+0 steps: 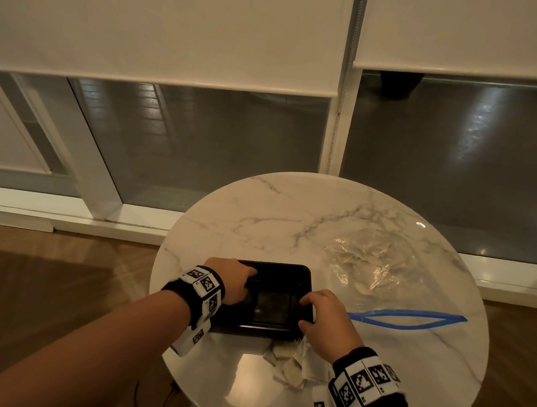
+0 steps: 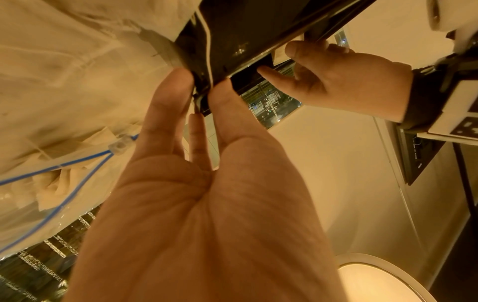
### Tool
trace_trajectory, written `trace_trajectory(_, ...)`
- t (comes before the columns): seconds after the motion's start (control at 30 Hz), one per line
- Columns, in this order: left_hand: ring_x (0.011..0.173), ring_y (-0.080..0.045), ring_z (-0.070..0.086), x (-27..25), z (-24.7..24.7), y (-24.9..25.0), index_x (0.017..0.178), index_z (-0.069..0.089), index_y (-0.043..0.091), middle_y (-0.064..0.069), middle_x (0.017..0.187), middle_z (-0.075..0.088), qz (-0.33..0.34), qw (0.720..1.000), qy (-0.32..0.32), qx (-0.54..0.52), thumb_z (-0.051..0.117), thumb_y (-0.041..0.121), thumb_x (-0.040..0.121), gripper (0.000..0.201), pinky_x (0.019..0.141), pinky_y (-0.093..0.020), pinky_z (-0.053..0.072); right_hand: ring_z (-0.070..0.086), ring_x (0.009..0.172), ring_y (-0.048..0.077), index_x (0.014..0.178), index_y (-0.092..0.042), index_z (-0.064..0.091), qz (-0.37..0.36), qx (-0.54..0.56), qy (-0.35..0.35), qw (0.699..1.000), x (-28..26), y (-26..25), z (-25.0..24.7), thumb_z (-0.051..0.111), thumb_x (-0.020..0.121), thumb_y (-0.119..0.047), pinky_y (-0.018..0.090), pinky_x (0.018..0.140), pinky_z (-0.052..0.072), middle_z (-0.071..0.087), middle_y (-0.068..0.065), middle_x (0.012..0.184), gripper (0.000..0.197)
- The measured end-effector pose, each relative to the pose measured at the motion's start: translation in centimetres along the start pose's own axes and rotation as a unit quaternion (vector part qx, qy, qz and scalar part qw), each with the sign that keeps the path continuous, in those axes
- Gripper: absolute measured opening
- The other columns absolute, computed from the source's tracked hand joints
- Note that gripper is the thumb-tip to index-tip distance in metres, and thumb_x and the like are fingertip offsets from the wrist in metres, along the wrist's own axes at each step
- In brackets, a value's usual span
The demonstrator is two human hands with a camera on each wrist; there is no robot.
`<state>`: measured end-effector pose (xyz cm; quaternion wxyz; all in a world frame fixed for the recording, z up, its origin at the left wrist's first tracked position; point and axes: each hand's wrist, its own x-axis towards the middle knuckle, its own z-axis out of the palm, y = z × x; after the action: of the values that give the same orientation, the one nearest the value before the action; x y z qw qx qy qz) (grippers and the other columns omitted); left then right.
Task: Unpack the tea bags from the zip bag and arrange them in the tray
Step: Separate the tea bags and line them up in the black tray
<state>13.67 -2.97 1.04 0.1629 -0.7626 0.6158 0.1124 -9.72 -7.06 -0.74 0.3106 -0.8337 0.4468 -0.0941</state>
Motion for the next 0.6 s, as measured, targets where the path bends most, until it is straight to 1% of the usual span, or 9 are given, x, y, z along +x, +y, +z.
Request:
trace_trajectory(0.07, 0.130, -0.030, 0.053, 0.3, 0.7, 0.6, 0.156, 0.030, 0.032, -0.006, 0.147, 0.053, -0.007, 0.999, -0.014, 0.028, 0.044, 0.048, 0.098, 0.061, 0.103, -0.041, 0.048, 0.054, 0.118, 0.013, 0.125, -0.022, 0.061, 0.001, -0.001, 0.001, 1.000, 0.0, -0.1, 0.0, 0.070, 0.089, -0.013, 0.023, 0.104, 0.042, 0.050, -0.005, 0.130, 0.038)
trace_trajectory(0.13, 0.132, -0.030, 0.051, 0.5, 1.3, 0.9, 0.155, 0.030, 0.030, -0.006, 0.148, 0.051, -0.024, 0.999, -0.019, 0.037, 0.042, 0.053, 0.098, 0.063, 0.105, -0.043, 0.046, 0.054, 0.119, 0.013, 0.125, -0.022, 0.061, 0.001, -0.001, 0.001, 1.000, 0.0, -0.1, 0.0, 0.070, 0.090, -0.014, 0.023, 0.104, 0.042, 0.050, -0.005, 0.131, 0.038)
trace_trajectory(0.2, 0.131, -0.030, 0.052, 0.5, 1.8, 0.8, 0.152, 0.036, 0.028, -0.005, 0.146, 0.053, -0.038, 0.998, -0.025, 0.037, 0.043, 0.053, 0.097, 0.061, 0.104, -0.043, 0.047, 0.053, 0.119, 0.013, 0.125, -0.022, 0.060, 0.001, -0.001, 0.001, 1.000, -0.1, -0.1, 0.0, 0.070, 0.090, -0.015, 0.023, 0.104, 0.042, 0.050, -0.005, 0.131, 0.037)
trace_trajectory(0.27, 0.125, -0.030, 0.056, 0.5, 2.0, 0.6, 0.142, 0.047, 0.025, -0.005, 0.139, 0.059, -0.051, 0.998, -0.028, 0.027, 0.047, 0.051, 0.095, 0.054, 0.100, -0.042, 0.048, 0.053, 0.119, 0.013, 0.125, -0.022, 0.060, 0.000, -0.002, 0.001, 1.000, -0.1, -0.1, -0.1, 0.070, 0.090, -0.015, 0.022, 0.104, 0.041, 0.049, -0.005, 0.131, 0.037)
trace_trajectory(0.33, 0.121, -0.030, 0.059, 0.3, 2.4, 0.4, 0.136, 0.050, 0.025, -0.005, 0.134, 0.062, -0.059, 0.998, -0.032, 0.017, 0.049, 0.049, 0.093, 0.049, 0.098, -0.042, 0.049, 0.054, 0.119, 0.013, 0.126, -0.021, 0.060, 0.000, -0.003, 0.001, 1.000, -0.1, 0.0, -0.1, 0.070, 0.090, -0.015, 0.022, 0.104, 0.041, 0.049, -0.005, 0.132, 0.037)
trace_trajectory(0.37, 0.120, -0.030, 0.059, 0.3, 2.5, 0.3, 0.136, 0.049, 0.025, -0.004, 0.133, 0.062, -0.061, 0.998, -0.033, 0.014, 0.049, 0.049, 0.094, 0.049, 0.097, -0.042, 0.049, 0.054, 0.119, 0.013, 0.126, -0.021, 0.060, 0.000, -0.003, 0.002, 1.000, -0.1, 0.0, -0.1, 0.070, 0.090, -0.015, 0.022, 0.104, 0.041, 0.049, -0.005, 0.132, 0.038)
trace_trajectory(0.5, 0.122, -0.029, 0.059, -0.2, 2.6, 0.1, 0.146, 0.041, 0.026, -0.003, 0.136, 0.061, -0.060, 0.998, -0.012, 0.002, 0.048, 0.050, 0.095, 0.056, 0.097, -0.041, 0.050, 0.054, 0.118, 0.013, 0.126, -0.022, 0.060, 0.000, -0.004, 0.003, 1.000, -0.1, 0.0, 0.0, 0.070, 0.090, -0.015, 0.022, 0.103, 0.042, 0.050, -0.004, 0.131, 0.038)
trace_trajectory(0.6, 0.119, -0.029, 0.060, -1.0, 1.8, 0.7, 0.145, 0.043, 0.028, -0.005, 0.131, 0.063, -0.048, 0.998, 0.021, -0.016, 0.046, 0.051, 0.096, 0.054, 0.094, -0.040, 0.052, 0.055, 0.116, 0.013, 0.126, -0.024, 0.060, -0.009, -0.004, 0.000, 1.000, -0.1, -0.1, -0.1, 0.069, 0.091, -0.017, 0.022, 0.101, 0.043, 0.052, -0.004, 0.130, 0.036)
